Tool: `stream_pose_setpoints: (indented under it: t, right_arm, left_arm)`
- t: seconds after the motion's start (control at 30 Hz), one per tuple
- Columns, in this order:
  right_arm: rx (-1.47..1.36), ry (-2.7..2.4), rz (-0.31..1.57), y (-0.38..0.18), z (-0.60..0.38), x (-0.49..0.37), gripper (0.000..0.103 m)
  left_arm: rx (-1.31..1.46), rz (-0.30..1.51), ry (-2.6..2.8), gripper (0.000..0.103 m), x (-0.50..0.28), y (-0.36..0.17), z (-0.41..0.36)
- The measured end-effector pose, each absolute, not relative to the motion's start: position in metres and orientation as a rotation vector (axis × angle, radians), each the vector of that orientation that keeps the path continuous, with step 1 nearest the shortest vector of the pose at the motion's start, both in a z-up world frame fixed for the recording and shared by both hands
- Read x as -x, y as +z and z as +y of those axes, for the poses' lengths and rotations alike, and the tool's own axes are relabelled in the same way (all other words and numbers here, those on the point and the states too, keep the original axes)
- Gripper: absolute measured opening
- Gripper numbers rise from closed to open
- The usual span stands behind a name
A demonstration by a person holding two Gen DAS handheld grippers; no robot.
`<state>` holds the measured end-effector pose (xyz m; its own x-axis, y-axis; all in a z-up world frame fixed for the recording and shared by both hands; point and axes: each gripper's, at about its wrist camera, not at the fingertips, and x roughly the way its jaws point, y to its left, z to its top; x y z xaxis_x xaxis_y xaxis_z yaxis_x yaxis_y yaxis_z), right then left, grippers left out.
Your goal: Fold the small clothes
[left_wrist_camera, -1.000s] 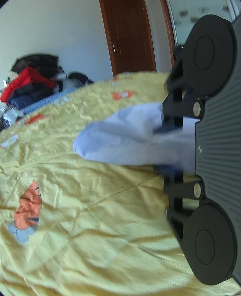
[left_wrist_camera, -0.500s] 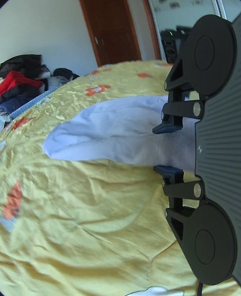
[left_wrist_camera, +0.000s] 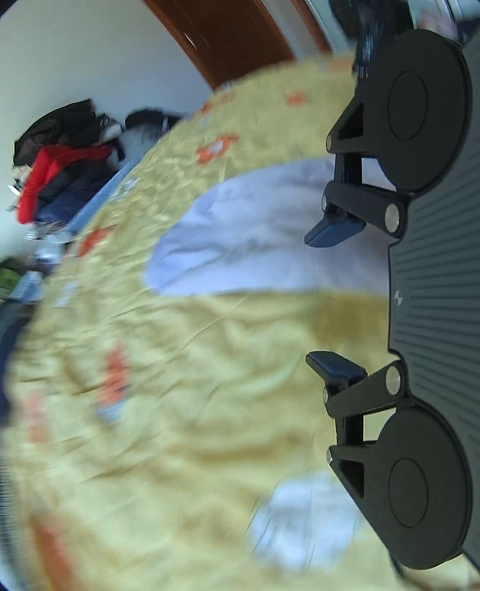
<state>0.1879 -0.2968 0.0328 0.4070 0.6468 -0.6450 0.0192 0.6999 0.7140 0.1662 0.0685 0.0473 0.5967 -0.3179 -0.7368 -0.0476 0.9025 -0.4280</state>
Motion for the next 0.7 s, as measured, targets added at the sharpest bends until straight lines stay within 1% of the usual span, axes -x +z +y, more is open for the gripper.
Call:
stream_pose_setpoints:
  t: [0.07, 0.1, 0.2, 0.27, 0.3, 0.33, 0.37, 0.4, 0.47, 0.53, 0.67, 0.7]
  right_arm:
    - [-0.549, 0.383, 1.044, 0.048, -0.293, -0.164, 0.054]
    - [-0.464, 0.352, 1.035, 0.051, -0.289, -0.152, 0.056]
    - [-0.183, 0.269, 1.008, 0.051, -0.273, -0.115, 0.060]
    - [-0.034, 0.237, 0.984, 0.045, -0.259, -0.095, 0.065]
    - [0.021, 0.235, 0.955, 0.042, -0.252, -0.087, 0.072]
    - [0.057, 0.233, 0.941, 0.039, -0.245, -0.082, 0.083]
    - [0.081, 0.231, 0.928, 0.036, -0.240, -0.077, 0.087]
    - [0.097, 0.225, 0.919, 0.034, -0.232, -0.073, 0.094]
    - [0.120, 0.216, 0.902, 0.030, -0.222, -0.071, 0.098]
    - [0.104, 0.203, 0.883, 0.029, -0.214, -0.074, 0.101]
    - [0.045, 0.120, 0.856, 0.029, -0.215, -0.076, 0.100]
    - [0.023, 0.098, 0.855, 0.029, -0.215, -0.078, 0.101]
  left_arm:
    - [0.347, 0.878, -0.100, 0.063, -0.141, 0.057, 0.061]
    - [0.330, 0.872, -0.087, 0.064, -0.129, 0.057, 0.057]
    - [0.257, 0.902, -0.087, 0.065, -0.101, 0.045, 0.033]
    - [0.157, 0.927, -0.095, 0.065, -0.089, 0.032, 0.014]
    - [0.117, 0.952, -0.101, 0.070, -0.086, 0.024, 0.006]
    - [0.061, 0.916, -0.099, 0.075, -0.079, 0.021, -0.002]
    - [0.022, 0.905, -0.096, 0.081, -0.076, 0.019, -0.008]
    - [-0.004, 0.910, -0.095, 0.084, -0.076, 0.016, -0.012]
    - [-0.021, 0.892, -0.088, 0.087, -0.078, 0.013, -0.012]
    - [0.000, 0.882, -0.067, 0.090, -0.081, 0.012, -0.007]
    - [0.023, 0.870, -0.033, 0.100, -0.086, 0.009, -0.002]
    - [0.025, 0.868, -0.033, 0.102, -0.086, 0.008, -0.002]
